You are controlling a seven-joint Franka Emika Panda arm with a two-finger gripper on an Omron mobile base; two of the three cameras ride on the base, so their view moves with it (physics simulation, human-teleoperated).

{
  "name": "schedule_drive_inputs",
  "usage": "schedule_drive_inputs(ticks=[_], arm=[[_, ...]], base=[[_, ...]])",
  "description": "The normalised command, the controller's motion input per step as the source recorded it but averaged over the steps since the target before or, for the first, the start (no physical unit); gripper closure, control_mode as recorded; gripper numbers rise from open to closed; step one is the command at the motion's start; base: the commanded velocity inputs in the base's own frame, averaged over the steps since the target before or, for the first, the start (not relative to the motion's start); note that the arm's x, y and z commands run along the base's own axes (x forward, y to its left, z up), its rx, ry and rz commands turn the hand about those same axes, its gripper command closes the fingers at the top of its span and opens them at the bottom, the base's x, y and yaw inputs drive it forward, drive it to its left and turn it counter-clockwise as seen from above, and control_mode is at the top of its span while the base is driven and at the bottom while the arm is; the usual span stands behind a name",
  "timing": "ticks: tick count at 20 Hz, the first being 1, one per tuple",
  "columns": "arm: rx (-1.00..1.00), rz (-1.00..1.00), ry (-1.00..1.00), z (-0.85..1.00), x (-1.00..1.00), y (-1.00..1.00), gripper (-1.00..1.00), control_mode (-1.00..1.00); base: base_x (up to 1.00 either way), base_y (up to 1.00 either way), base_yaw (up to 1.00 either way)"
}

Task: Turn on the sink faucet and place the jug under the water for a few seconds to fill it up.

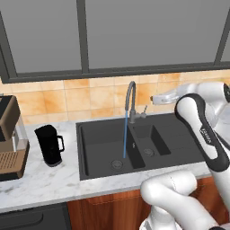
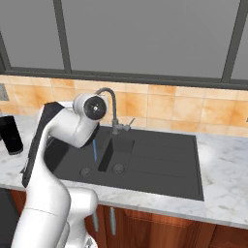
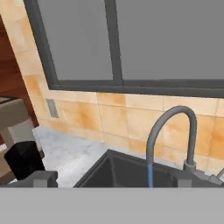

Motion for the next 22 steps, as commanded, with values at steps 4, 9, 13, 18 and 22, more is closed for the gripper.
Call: schedule_drive_inputs(ticks=[4, 9, 13, 18, 22], arm=[[-0.18, 0.27, 0.04, 0.0, -0.71, 1.0, -1.0, -1.0], [-0.19, 0.28, 0.04, -0.04, -0.38, 1.0, -1.0, -1.0], [-0.15, 0.31, 0.02, -0.24, -0.07, 1.0, -1.0, -1.0], [-0.1, 0.24, 0.0, -0.57, 0.14, 0.94, -1.0, -1.0], [-0.05, 0.23, 0.0, -0.61, 0.45, 0.76, -1.0, -1.0]], base=[[0.0, 0.0, 0.0], [0.0, 0.0, 0.0], [0.0, 0.0, 0.0], [0.0, 0.0, 0.0], [0.0, 0.0, 0.0]])
